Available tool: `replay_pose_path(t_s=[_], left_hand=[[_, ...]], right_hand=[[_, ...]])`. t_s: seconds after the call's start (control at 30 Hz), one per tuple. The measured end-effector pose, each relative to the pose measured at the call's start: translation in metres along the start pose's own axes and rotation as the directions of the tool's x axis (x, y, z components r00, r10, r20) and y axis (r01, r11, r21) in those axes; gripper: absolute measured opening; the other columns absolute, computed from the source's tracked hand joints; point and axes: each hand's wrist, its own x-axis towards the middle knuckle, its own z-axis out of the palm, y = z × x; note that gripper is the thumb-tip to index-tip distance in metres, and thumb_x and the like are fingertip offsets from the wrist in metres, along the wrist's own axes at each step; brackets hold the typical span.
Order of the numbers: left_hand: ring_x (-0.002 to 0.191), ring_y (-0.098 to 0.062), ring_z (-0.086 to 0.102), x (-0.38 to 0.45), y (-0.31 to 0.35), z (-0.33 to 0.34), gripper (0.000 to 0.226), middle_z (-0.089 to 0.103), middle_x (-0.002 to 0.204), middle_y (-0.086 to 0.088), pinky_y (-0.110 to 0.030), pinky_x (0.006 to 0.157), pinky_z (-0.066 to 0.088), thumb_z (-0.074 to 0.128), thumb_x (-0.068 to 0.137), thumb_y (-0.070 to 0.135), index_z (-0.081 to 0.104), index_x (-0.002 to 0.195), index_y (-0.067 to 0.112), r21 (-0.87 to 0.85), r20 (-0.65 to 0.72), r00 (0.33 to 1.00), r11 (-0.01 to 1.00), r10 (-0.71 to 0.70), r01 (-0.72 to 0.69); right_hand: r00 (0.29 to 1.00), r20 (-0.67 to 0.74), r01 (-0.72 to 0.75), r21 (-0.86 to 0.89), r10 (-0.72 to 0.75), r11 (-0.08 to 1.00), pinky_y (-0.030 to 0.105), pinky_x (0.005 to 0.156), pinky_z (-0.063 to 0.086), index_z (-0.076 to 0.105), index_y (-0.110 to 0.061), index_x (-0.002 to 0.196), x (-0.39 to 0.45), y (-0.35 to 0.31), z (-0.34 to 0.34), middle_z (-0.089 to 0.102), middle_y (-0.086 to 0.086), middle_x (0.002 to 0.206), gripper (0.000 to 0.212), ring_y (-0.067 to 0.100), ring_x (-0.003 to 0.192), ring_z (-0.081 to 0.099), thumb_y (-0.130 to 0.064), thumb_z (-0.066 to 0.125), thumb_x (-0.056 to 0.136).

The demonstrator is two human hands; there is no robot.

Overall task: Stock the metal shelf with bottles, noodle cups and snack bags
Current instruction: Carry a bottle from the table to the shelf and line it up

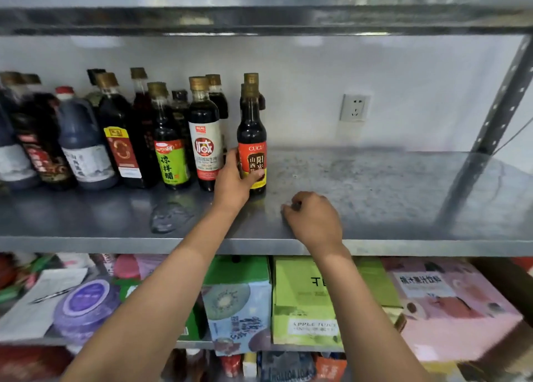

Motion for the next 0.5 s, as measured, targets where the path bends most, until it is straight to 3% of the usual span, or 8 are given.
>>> replay_pose_path(t_s=[0.2,0.33,0.43,0.5], left_hand=[[0.111,-0.020,0.057,0.002,-0.006,0.003,0.064,0.058,0.123,-0.005,-0.034,0.096,0.046,0.080,0.078,0.025,0.049,0.133,0.014,0.106,-0.054,0.996,0.992,0.070,-0.064],[0.100,-0.018,0.059,-0.004,0.000,0.000,0.063,0.057,0.115,-0.002,-0.037,0.087,0.052,0.086,0.072,0.025,0.044,0.119,0.016,0.132,-0.145,0.987,0.990,0.067,-0.048],[0.094,-0.021,0.054,-0.013,0.007,-0.002,0.045,0.054,0.104,-0.004,-0.036,0.079,0.048,0.081,0.077,0.023,0.048,0.105,0.012,0.284,-0.182,0.960,0.946,0.212,-0.155],[0.087,-0.025,0.053,-0.019,0.011,-0.002,0.023,0.054,0.096,-0.008,-0.040,0.070,0.047,0.071,0.084,0.017,0.052,0.095,0.010,0.401,-0.117,0.918,0.863,0.380,-0.307]], right_hand=[[1.000,-0.012,0.008,-0.010,-0.008,1.000,0.033,0.068,0.048,0.065,-0.012,0.082,-0.003,-0.003,-0.003,0.069,0.009,0.084,0.027,0.032,0.083,0.063,-0.039,0.060,0.087],[1.000,-0.012,0.016,-0.004,-0.016,1.000,0.033,0.068,0.049,0.066,-0.012,0.082,-0.005,-0.005,-0.006,0.069,0.009,0.083,0.026,0.031,0.082,0.063,-0.037,0.060,0.088],[0.999,-0.043,0.016,-0.015,-0.016,1.000,0.033,0.064,0.049,0.065,-0.010,0.079,-0.006,-0.004,-0.005,0.067,0.010,0.078,0.025,0.031,0.077,0.062,-0.032,0.059,0.087],[0.997,-0.079,0.004,-0.026,-0.006,1.000,0.034,0.064,0.050,0.064,-0.008,0.078,-0.008,-0.003,-0.002,0.066,0.011,0.078,0.022,0.032,0.077,0.062,-0.027,0.056,0.086]])
